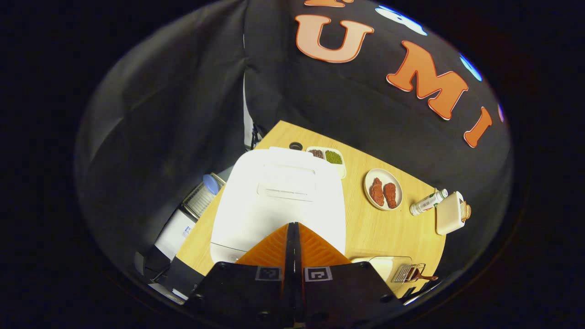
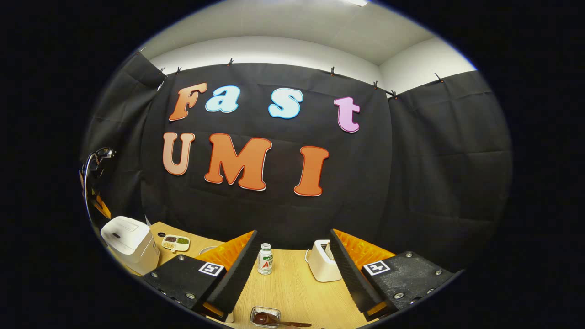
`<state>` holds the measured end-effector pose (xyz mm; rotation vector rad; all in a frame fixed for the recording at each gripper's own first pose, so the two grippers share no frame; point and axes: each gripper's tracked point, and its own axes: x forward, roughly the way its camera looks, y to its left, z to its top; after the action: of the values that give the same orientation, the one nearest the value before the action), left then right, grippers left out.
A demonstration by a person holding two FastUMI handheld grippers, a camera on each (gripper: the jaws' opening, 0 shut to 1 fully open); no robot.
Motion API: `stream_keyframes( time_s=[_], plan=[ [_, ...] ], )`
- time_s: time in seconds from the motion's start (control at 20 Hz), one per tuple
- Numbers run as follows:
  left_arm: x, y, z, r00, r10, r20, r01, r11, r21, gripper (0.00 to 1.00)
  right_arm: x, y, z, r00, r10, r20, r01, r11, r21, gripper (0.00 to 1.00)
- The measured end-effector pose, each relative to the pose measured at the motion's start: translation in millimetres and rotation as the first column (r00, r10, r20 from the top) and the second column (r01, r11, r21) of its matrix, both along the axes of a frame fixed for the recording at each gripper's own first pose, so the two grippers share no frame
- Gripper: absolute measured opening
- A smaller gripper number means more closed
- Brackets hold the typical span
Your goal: Close the left gripper, press the button to open the rice cooker; take a wooden spoon from the chopstick holder with the right hand, scoop a spoonful of rice and pour it into the rice cooker, then put the wooden spoon back into the chopstick holder.
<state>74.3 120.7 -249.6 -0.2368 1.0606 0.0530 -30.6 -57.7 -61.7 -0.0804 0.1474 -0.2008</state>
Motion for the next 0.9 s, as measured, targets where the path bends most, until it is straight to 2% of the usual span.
stream_keyframes(
  time_s=[0.2, 0.4, 0.7, 0.9],
  plan=[
    [-9.1, -1.4, -40.4, 0.992, -0.006, -0.126, 0.002, 0.999, -0.033, 0.05, -3.6, -7.1, -10.2, 0.999, -0.022, -0.032, 0.022, 1.000, -0.003, 0.95],
    [-14.2, -0.1, -66.1, 0.981, 0.007, -0.193, -0.018, 0.998, -0.054, 0.05, -5.3, -10.7, -17.8, 0.998, -0.034, -0.054, 0.035, 0.999, 0.002, 0.95],
    [-10.8, 3.0, -69.9, 0.983, 0.018, -0.184, -0.038, 0.994, -0.103, 0.05, -5.5, -8.4, -29.8, 0.996, -0.030, -0.079, 0.032, 0.999, 0.016, 0.95],
    [-12.6, -0.1, -68.1, 0.993, -0.014, -0.119, 0.010, 0.999, -0.033, 0.05, -2.8, -3.0, -44.5, 0.995, -0.013, -0.102, 0.019, 0.998, 0.058, 0.95]
  ],
)
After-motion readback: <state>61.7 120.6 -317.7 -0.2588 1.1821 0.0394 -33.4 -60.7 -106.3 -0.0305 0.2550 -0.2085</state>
